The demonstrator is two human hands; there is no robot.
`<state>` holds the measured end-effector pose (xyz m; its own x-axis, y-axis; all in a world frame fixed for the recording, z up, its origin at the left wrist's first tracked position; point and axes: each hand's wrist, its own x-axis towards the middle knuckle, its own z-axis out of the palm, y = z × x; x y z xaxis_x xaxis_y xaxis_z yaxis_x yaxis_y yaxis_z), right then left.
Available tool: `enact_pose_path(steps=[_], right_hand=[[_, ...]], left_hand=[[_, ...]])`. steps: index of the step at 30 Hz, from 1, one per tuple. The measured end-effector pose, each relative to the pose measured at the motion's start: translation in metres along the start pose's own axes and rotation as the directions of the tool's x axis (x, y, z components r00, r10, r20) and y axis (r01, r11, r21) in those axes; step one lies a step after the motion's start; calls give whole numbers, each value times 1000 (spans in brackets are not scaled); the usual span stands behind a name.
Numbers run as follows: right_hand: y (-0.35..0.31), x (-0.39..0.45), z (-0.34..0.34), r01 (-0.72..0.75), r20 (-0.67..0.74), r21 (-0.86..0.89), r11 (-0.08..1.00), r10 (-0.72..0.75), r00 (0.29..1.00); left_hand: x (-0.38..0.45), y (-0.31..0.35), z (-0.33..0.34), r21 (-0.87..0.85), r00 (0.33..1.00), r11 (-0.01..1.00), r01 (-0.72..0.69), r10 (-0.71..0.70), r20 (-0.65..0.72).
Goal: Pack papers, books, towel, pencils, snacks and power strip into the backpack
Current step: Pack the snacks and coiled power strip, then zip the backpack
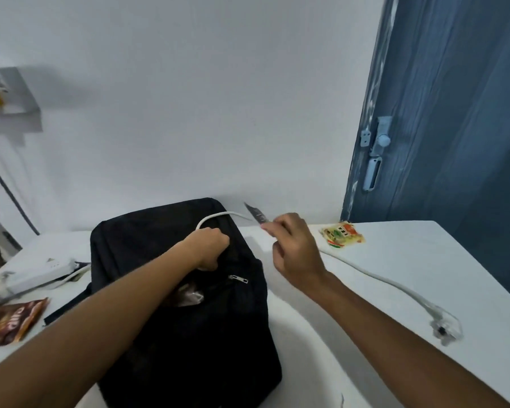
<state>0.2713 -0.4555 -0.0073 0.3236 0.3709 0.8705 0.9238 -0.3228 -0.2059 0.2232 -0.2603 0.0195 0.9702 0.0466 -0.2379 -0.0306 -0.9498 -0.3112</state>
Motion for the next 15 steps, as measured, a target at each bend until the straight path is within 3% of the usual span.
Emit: enact_pose_path(steps=[2,4,7,9,12,15], right_hand=[[-36,0,7,147,15,127,981,-150,989],[-63,-6,17,262,112,184,947,-285,952],[-80,-24,35,367,269,216,905,-417,868],[-78,-35,51,490,297,116,864,-501,813],[-74,-37,65,457,363,-26,889,-418,833],[-82,-28,70,419,485,-43,907,-348,802]], left_hand=[[-3,-23,4,-283,999,959,-5,-10,-52],[-10,-43,0,-522,993,853,-1,-63,-103],[-25,-56,-12,-717,981,697,-12,-130,-143],[-31,-58,-19,-748,981,662,-34,-121,-152],[-37,-55,-32,-645,978,759,-82,-63,-198],[-42,-50,-47,-529,969,840,-121,-16,-246]])
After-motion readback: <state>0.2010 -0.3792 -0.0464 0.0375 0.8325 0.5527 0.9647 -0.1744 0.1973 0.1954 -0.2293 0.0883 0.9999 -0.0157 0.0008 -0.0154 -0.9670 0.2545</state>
